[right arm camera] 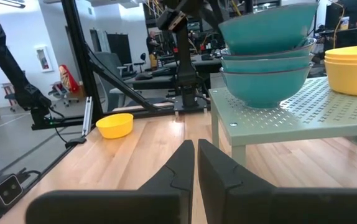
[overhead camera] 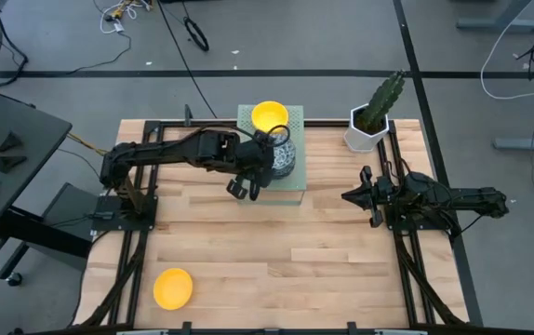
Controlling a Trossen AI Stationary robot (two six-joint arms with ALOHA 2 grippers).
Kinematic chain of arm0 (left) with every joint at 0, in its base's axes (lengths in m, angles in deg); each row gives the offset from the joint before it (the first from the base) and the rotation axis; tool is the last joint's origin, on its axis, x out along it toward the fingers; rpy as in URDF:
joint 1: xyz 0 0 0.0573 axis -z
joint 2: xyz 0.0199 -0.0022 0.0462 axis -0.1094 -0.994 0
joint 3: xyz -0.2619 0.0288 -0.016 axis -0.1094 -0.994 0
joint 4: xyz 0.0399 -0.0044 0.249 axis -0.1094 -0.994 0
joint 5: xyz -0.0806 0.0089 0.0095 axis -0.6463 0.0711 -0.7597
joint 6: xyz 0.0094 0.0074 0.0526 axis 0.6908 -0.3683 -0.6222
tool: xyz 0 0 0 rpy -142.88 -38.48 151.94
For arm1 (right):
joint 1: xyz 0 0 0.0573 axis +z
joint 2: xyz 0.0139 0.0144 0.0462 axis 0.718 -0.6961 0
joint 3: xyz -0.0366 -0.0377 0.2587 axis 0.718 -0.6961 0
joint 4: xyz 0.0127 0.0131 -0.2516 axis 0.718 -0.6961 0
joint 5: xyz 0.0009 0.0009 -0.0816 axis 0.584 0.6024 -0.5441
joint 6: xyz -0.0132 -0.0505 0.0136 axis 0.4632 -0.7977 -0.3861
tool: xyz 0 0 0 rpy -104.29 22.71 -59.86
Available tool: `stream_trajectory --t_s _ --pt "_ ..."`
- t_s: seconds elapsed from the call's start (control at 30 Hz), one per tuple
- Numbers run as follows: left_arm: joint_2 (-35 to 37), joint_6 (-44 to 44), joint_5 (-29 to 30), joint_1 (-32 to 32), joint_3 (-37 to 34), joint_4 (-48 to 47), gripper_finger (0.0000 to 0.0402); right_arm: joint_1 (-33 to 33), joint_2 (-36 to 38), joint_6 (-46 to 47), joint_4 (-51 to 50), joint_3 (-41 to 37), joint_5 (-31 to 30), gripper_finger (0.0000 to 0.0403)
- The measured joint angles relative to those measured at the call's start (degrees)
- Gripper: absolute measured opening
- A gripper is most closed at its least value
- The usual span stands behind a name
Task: Pick & Place Mini bowls
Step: Stack the blue and white bowl on top of the other blue and white bowls on the shelf
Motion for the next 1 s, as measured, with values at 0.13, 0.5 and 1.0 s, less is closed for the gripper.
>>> stream_trajectory --t_s 0.13,0.5,1.0 --pt "-0.90 -0.04 -0.15 0.08 -0.04 -0.59 0.0006 0.00 0.00 0.01 -0.02 0.00 0.00 0.0027" --pt "-1.78 -0.06 -0.83 0.03 -0.01 -1.09 0.0006 0.00 0.00 0.02 -0.02 0.00 -0.01 0.0027" --pt "-2.75 -0.97 -0.82 0.05 0.00 -1.18 0.0038 0.01 0.00 0.00 -0.02 0.00 0.01 0.0027"
